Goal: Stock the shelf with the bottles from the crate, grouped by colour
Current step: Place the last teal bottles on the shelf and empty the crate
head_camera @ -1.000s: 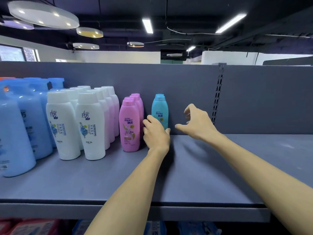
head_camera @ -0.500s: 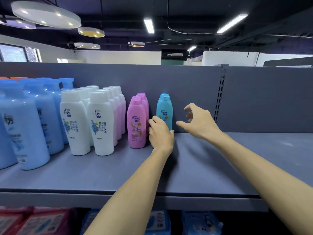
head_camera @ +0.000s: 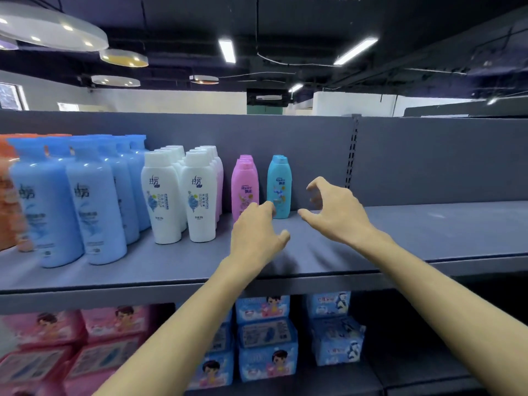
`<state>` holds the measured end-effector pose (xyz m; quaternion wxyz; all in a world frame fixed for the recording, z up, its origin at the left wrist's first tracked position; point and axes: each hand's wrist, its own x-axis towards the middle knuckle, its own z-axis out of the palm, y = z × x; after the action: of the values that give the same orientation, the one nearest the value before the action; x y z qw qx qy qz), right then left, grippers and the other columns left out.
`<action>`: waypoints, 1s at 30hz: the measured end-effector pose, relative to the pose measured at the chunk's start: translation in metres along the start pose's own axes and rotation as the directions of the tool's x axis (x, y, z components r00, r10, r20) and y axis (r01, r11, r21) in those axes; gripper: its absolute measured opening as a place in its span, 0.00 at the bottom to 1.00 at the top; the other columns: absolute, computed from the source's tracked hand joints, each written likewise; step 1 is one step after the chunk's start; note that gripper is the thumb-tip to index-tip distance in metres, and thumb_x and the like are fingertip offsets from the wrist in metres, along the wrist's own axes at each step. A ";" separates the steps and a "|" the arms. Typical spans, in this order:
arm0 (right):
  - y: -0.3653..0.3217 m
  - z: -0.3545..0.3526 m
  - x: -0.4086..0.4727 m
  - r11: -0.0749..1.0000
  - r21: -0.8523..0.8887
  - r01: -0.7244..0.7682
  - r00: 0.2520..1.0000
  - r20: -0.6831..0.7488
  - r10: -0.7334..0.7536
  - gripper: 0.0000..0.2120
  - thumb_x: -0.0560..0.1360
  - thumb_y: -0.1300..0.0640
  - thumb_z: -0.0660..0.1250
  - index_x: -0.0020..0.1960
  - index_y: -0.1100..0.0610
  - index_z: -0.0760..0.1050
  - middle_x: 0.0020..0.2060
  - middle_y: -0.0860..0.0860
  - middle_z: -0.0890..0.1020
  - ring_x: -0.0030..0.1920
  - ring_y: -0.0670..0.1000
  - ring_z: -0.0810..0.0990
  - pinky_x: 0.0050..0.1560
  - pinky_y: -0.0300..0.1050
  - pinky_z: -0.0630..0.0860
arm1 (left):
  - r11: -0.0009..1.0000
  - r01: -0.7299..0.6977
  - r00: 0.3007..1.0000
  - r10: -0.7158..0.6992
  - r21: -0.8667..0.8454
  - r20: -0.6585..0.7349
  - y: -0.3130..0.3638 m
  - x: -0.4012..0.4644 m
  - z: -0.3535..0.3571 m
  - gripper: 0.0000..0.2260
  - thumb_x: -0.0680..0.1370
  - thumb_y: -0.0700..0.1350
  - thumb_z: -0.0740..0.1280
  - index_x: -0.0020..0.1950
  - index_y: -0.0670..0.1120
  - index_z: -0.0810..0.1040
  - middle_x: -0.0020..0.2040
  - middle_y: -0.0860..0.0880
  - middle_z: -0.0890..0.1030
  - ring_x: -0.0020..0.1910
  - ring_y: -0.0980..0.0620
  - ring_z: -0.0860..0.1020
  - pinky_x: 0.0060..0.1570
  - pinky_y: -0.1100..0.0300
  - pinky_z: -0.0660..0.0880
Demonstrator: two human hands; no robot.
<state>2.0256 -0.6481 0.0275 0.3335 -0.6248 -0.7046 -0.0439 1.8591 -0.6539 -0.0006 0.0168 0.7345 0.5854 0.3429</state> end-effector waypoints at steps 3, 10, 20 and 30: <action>-0.022 -0.005 -0.041 0.995 -0.097 0.022 1.000 -0.013 -0.024 0.20 0.73 0.44 0.69 0.62 0.48 0.69 0.52 0.46 0.80 0.53 0.52 0.80 0.51 0.51 0.78 | 0.992 -0.110 0.993 0.113 0.067 -0.032 -0.013 -0.038 -0.021 0.17 0.73 0.54 0.69 0.59 0.48 0.74 0.53 0.49 0.75 0.53 0.46 0.75 0.54 0.48 0.72; -0.055 0.017 -0.143 0.992 -0.117 0.038 0.999 -0.032 -0.042 0.20 0.74 0.44 0.68 0.62 0.48 0.69 0.51 0.46 0.80 0.51 0.52 0.81 0.47 0.52 0.78 | 0.963 -0.262 0.965 0.262 -0.057 -0.002 -0.051 -0.132 -0.020 0.14 0.74 0.53 0.69 0.56 0.48 0.76 0.48 0.50 0.76 0.49 0.47 0.77 0.52 0.47 0.73; -0.005 0.152 -0.304 0.980 -0.152 -0.131 0.915 0.362 0.179 0.22 0.75 0.44 0.68 0.64 0.51 0.68 0.48 0.49 0.80 0.46 0.54 0.80 0.40 0.49 0.78 | 0.997 0.023 0.866 0.014 -0.069 0.500 -0.134 -0.284 0.089 0.13 0.72 0.51 0.71 0.54 0.49 0.76 0.44 0.53 0.75 0.46 0.49 0.76 0.51 0.49 0.74; 0.083 0.302 -0.463 0.856 -0.228 -0.465 0.530 0.702 0.475 0.19 0.74 0.52 0.70 0.60 0.54 0.68 0.51 0.54 0.80 0.50 0.60 0.80 0.46 0.51 0.77 | 0.936 0.320 0.486 -0.295 0.147 0.822 -0.184 -0.415 0.242 0.15 0.73 0.50 0.71 0.57 0.49 0.76 0.50 0.50 0.81 0.51 0.47 0.79 0.50 0.52 0.76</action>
<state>1.9744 -0.8797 -0.4779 0.0150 -0.7557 -0.5827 0.2987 1.7966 -0.8665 -0.4652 0.3629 0.6912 0.6231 -0.0482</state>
